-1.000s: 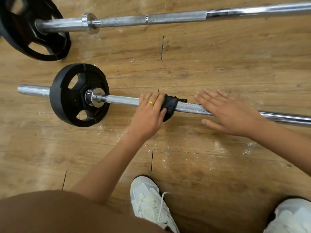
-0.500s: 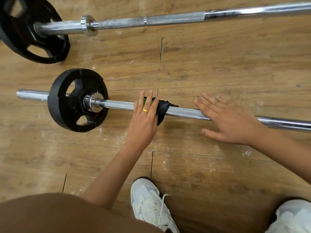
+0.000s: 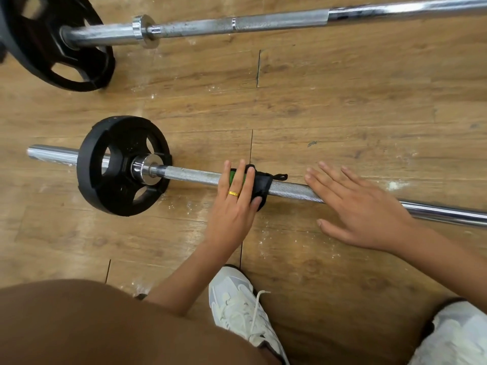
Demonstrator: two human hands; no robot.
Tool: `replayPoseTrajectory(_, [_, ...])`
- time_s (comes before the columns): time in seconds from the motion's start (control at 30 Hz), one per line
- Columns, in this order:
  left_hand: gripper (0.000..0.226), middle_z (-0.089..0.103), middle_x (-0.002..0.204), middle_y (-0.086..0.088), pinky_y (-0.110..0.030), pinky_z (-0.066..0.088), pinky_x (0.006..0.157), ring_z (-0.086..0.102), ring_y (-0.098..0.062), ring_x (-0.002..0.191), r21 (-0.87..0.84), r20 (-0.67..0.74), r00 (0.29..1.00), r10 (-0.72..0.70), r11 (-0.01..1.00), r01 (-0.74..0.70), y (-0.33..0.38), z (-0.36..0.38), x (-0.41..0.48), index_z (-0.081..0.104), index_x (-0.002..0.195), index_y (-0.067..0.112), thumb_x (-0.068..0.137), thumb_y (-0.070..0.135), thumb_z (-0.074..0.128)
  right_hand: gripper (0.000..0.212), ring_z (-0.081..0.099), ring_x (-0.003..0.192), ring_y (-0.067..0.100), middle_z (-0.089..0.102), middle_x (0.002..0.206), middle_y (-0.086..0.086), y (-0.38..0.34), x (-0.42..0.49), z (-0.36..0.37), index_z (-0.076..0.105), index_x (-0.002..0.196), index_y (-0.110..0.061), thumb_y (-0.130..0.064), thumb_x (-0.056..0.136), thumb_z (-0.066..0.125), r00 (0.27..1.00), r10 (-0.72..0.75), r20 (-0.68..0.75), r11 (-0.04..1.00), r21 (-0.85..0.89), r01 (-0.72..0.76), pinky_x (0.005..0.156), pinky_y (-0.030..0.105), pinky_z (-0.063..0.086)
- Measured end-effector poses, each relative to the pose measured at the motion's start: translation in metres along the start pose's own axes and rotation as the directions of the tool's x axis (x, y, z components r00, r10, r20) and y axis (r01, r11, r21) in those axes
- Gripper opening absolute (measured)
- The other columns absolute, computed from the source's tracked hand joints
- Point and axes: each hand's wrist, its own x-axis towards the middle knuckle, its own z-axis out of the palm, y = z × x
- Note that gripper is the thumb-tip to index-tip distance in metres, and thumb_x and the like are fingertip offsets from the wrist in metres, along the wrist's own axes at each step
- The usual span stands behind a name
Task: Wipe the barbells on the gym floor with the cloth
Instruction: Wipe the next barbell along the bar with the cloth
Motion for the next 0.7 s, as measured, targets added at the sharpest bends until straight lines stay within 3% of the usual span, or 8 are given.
replayPoseTrajectory(0.1, [0.065,0.035,0.159,-0.02,-0.05,0.037,0.115,0.023,-0.04,0.15,0.003,-0.003,0.996,0.09,0.996,-0.09,-0.018,-0.006,-0.006,0.035,0.153,0.012,0.094,-0.006,0.056,0.08,0.007,0.155,0.023,0.017,0.167,0.008,-0.004,-0.005,0.001,0.013,0.16,-0.009,-0.056,0.098,0.031,1.0,-0.007,-0.01,1.0,-0.01,0.007,0.122,0.047,0.02])
replayPoseTrajectory(0.2, [0.045,0.042,0.155,-0.02,-0.053,0.041,0.112,0.027,-0.039,0.15,-0.017,-0.043,0.998,-0.055,0.998,0.054,-0.039,-0.01,-0.011,0.051,0.144,0.006,0.099,0.002,0.046,0.079,0.009,0.155,0.024,0.018,0.166,0.008,-0.005,-0.007,0.002,0.015,0.16,-0.009,-0.055,0.098,0.03,1.0,0.0,-0.011,1.0,-0.024,-0.001,0.122,0.048,0.019])
replayPoseTrajectory(0.3, [0.041,0.043,0.155,-0.017,-0.058,0.032,0.117,0.02,-0.039,0.152,-0.066,-0.065,0.985,-0.163,0.985,0.158,-0.03,-0.007,-0.008,0.053,0.14,0.002,0.101,0.003,0.041,0.079,0.01,0.155,0.025,0.02,0.165,0.009,-0.006,-0.005,0.001,0.016,0.16,-0.008,-0.055,0.098,0.028,1.0,0.01,-0.003,0.999,-0.032,-0.01,0.122,0.048,0.021])
replayPoseTrajectory(0.37, [0.04,0.045,0.153,-0.015,-0.059,0.024,0.12,0.021,-0.039,0.151,-0.068,-0.046,0.996,-0.082,0.995,0.078,-0.014,-0.003,-0.004,0.054,0.14,0.003,0.101,0.007,0.044,0.079,0.011,0.155,0.025,0.02,0.165,0.009,-0.005,-0.003,0.0,0.016,0.16,-0.007,-0.056,0.098,0.028,1.0,0.011,0.001,0.999,-0.034,-0.011,0.122,0.048,0.02])
replayPoseTrajectory(0.47, [0.04,0.049,0.151,-0.011,-0.054,0.026,0.119,0.028,-0.037,0.149,-0.053,-0.03,0.999,0.041,0.998,-0.042,-0.014,-0.005,0.0,0.054,0.141,0.005,0.103,0.016,0.051,0.08,0.01,0.155,0.024,0.021,0.165,0.009,-0.001,-0.001,0.0,0.016,0.16,-0.007,-0.056,0.098,0.029,1.0,0.011,0.0,1.0,-0.023,-0.011,0.122,0.047,0.02])
replayPoseTrajectory(0.6, [0.042,0.053,0.148,-0.009,-0.046,0.034,0.118,0.03,-0.035,0.148,-0.093,-0.061,0.998,-0.028,0.995,0.023,-0.044,-0.013,0.004,0.053,0.143,0.005,0.101,0.006,0.053,0.081,0.01,0.155,0.024,0.022,0.165,0.009,0.004,0.004,-0.001,0.018,0.159,-0.006,-0.056,0.096,0.03,1.0,0.014,0.001,1.0,-0.023,-0.014,0.123,0.045,0.016])
replayPoseTrajectory(0.7, [0.046,0.053,0.147,-0.014,-0.051,0.027,0.121,0.032,-0.037,0.147,-0.051,-0.097,0.994,-0.048,0.998,0.043,-0.029,-0.006,0.008,0.053,0.14,0.0,0.095,-0.005,0.048,0.081,0.013,0.154,0.025,0.024,0.164,0.01,0.009,0.008,-0.002,0.02,0.159,-0.005,-0.055,0.096,0.031,1.0,0.015,-0.01,0.999,-0.03,-0.015,0.123,0.044,0.015])
